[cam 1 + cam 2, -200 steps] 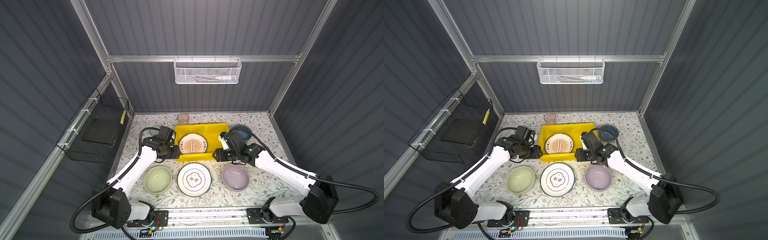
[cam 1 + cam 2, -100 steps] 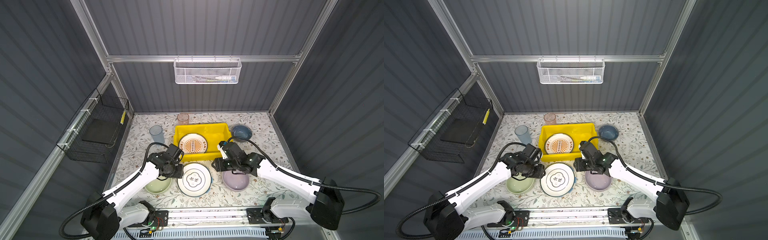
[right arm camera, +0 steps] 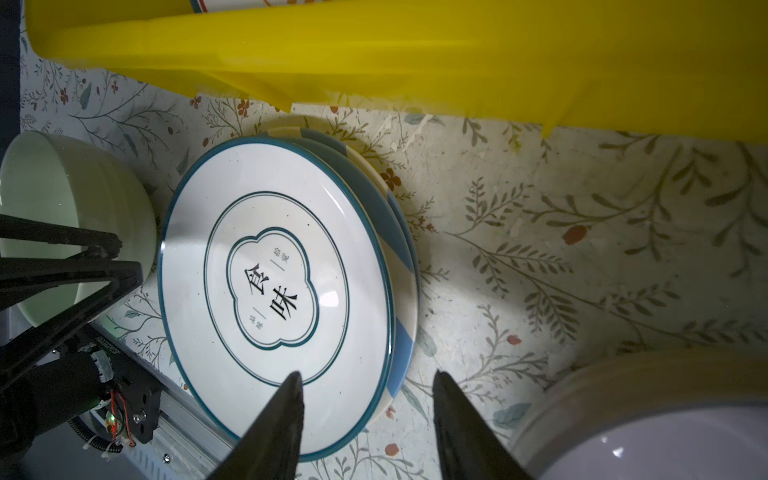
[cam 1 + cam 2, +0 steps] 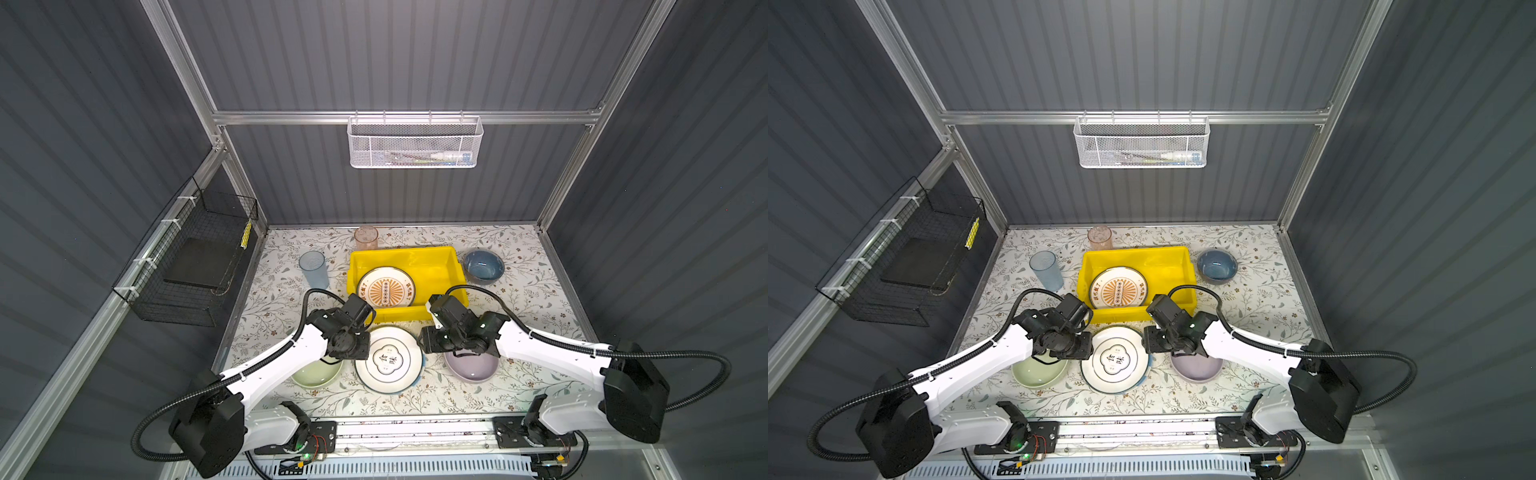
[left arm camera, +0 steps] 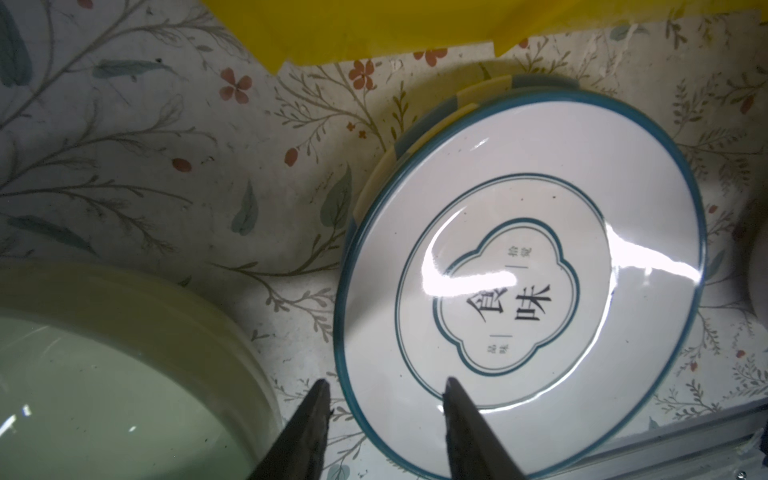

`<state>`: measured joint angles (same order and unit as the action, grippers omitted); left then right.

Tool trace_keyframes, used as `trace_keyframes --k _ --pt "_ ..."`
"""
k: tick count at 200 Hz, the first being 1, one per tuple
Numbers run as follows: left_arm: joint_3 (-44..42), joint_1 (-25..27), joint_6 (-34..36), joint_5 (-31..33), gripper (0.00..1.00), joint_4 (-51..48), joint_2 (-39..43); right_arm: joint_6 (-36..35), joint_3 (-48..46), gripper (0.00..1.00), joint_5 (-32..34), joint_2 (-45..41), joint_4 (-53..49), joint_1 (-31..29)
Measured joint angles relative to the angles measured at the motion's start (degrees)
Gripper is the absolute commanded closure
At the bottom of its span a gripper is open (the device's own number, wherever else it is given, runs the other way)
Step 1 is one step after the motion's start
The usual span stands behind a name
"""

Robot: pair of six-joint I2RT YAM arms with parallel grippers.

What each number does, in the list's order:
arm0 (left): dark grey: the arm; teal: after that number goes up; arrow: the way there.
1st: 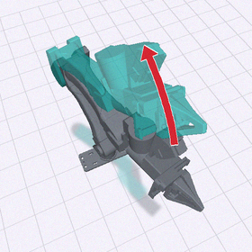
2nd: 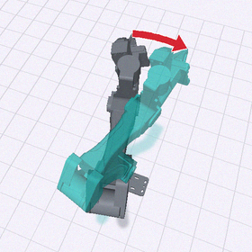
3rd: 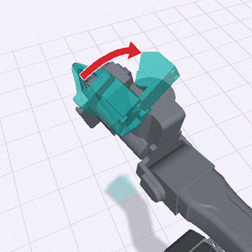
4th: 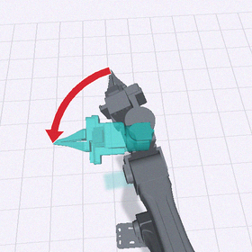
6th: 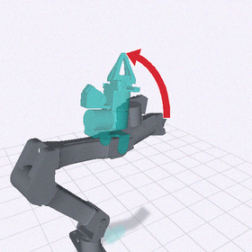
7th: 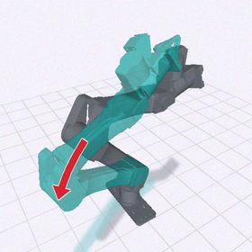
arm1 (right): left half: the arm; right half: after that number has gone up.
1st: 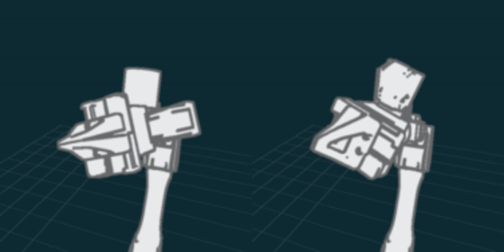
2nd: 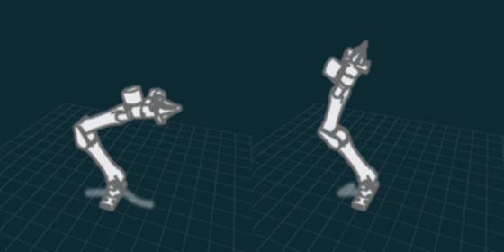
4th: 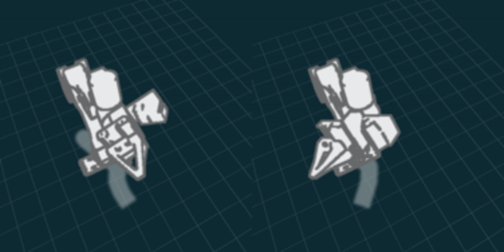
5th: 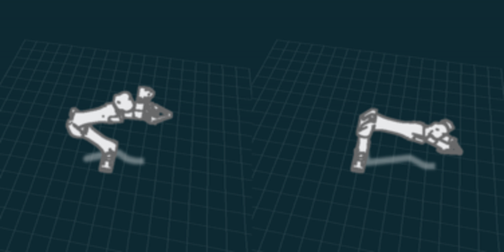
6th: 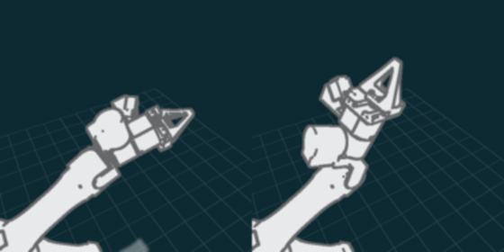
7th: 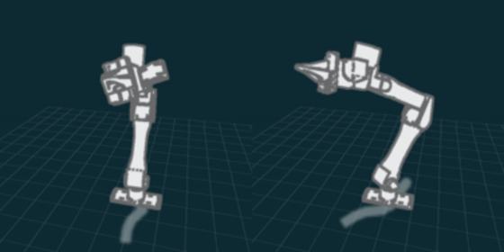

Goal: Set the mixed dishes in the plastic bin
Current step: 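Move both grippers to the rims of the white plate stack, then pinch the top white plate rim with the right gripper while left gripper steadies stack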

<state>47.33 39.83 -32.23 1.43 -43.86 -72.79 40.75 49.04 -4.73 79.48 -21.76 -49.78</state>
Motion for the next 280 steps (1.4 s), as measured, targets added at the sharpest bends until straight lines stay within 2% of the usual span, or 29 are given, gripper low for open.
trace_keyframes --k 108,172,280 --pt "1.1 0.0 -0.5 1.8 0.63 1.8 -7.5 2.5 -0.5 0.56 -1.7 6.8 3.5 0.0" --pt "1.1 0.0 -0.5 2.1 0.67 2.5 -8.0 2.9 -0.6 0.64 -3.9 8.6 5.3 0.0" --pt "1.0 0.0 -0.5 3.1 0.69 3.9 -8.9 4.9 -3.9 0.71 -6.7 9.5 11.3 0.1"
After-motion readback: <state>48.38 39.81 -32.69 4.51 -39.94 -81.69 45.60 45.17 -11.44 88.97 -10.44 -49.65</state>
